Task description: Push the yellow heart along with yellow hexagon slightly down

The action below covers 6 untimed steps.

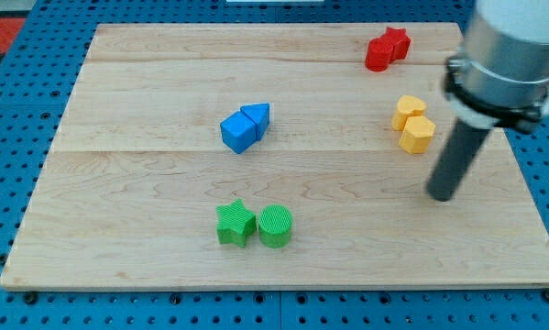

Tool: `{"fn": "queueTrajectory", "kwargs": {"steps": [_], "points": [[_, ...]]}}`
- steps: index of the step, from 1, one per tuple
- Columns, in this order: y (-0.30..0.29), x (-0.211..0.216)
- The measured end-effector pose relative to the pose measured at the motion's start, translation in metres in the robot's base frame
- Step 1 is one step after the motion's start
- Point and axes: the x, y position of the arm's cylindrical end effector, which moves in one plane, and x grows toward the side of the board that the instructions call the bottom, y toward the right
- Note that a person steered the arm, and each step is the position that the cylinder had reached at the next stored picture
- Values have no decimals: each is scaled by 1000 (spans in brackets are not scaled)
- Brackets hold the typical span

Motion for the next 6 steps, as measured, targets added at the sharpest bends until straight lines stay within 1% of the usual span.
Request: {"fn": "queueTrajectory", "kwargs": {"steps": [1,2,3,4,5,6], "points": [[62,-40],[59,-132],[-36,-171],[-65,-156],[-50,-110],[-35,-144]]}}
